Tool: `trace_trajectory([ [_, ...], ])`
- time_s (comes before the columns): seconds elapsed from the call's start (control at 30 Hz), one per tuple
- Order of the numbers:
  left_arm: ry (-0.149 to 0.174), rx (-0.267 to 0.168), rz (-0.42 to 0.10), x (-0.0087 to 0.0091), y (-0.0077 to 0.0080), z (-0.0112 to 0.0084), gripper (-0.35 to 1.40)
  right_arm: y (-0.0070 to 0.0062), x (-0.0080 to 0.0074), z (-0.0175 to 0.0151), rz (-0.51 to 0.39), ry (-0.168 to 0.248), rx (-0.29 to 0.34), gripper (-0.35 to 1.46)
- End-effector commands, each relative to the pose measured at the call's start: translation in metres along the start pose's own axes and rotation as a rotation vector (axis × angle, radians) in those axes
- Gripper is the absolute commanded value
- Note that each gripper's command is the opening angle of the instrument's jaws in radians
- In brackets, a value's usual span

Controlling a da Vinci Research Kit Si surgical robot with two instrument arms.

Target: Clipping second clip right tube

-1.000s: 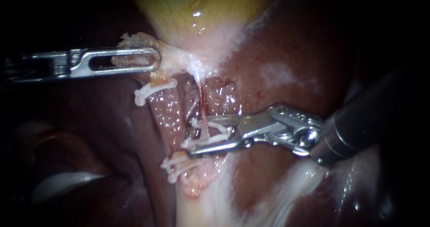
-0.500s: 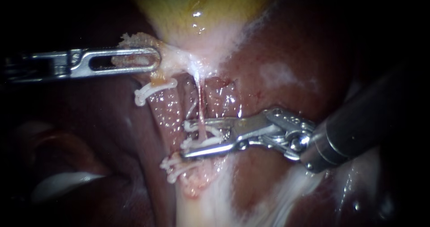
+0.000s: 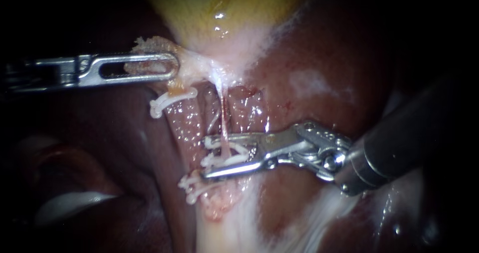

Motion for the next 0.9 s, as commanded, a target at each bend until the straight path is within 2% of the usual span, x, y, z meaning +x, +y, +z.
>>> trace_trajectory([
  [0.03,0.0,0.0,0.0,0.0,0.0,0.0,-0.35,-0.0003,0.0001,0.0001,0.004,0.002,0.012,0.48],
  [0.33,0.0,0.0,0.0,0.0,0.0,0.0,-0.35,-0.0015,0.0008,0.0003,0.01,0.015,0.069,0.46],
  [0.9,0.0,0.0,0.0,0.0,0.0,0.0,-0.35,-0.0015,0.0009,0.0003,0.028,0.018,0.07,0.42],
])
